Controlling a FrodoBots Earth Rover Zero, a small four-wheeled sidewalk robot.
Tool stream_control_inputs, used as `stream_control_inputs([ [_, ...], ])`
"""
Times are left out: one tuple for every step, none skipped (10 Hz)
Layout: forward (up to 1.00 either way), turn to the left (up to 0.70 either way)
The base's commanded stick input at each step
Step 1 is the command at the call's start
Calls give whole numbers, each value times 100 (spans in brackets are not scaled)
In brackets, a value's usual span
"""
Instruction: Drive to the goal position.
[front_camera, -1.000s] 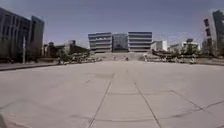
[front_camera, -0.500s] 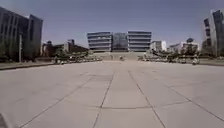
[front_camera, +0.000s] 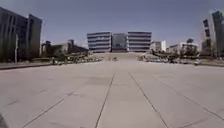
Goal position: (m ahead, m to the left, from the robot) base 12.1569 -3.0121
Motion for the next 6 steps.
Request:
stream_control_inputs([
  [100, -21],
  [100, 0],
  [100, -5],
  [100, -10],
  [100, -15],
  [100, -11],
])
